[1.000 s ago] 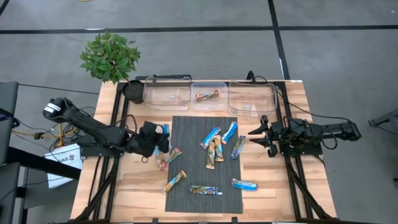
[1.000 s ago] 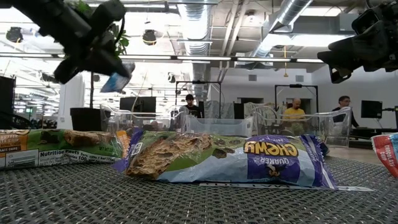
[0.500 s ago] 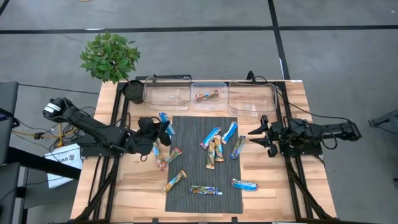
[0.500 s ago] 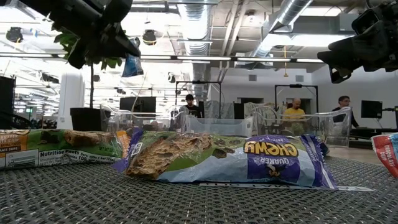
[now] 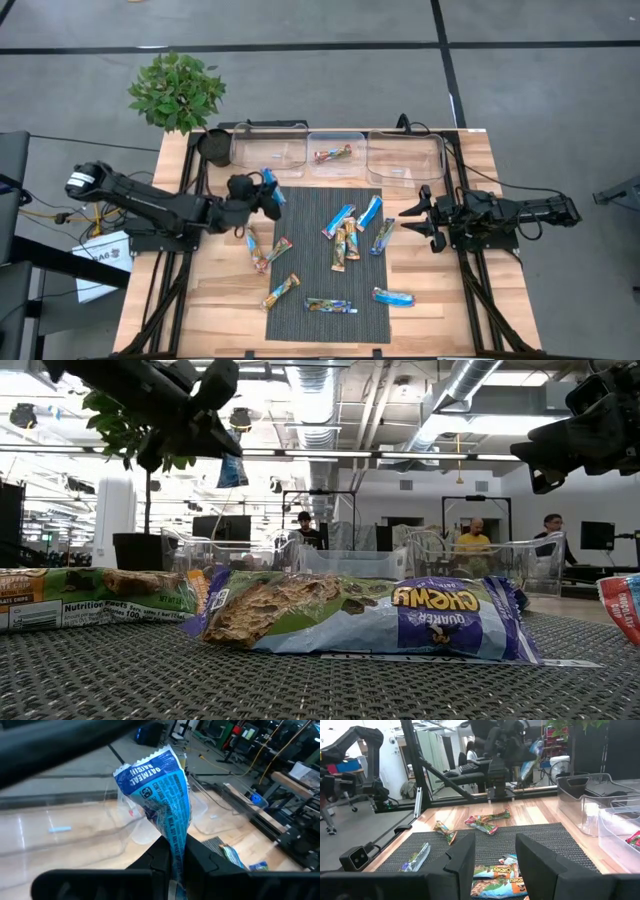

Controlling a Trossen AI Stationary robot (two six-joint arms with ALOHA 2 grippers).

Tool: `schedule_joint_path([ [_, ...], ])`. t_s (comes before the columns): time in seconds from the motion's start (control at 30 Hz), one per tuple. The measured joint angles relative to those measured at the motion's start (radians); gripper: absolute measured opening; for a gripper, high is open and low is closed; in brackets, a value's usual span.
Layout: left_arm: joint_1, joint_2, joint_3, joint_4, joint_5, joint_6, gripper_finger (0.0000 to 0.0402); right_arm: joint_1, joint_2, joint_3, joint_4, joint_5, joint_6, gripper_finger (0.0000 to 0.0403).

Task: Pick and place Granola Bars by type
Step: Put the left blue granola bar into the right transparent bin

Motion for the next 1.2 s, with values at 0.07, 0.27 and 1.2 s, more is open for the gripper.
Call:
schedule_joint_path([
  [0.07,0.027,0.0,0.0,0.027,0.01,0.034,0.0027,0.0,0.0,0.0,0.0,0.0,0.0,0.0133],
  [0.27,0.089,0.0,0.0,0.069,0.038,0.083,0.0023,0.0,0.0,0.0,0.0,0.0,0.0,0.0134],
  [1.2,0.235,0.203,0.2,0.194,0.175,0.377,0.0023,0.0,0.0,0.0,0.0,0.0,0.0,0.0133],
])
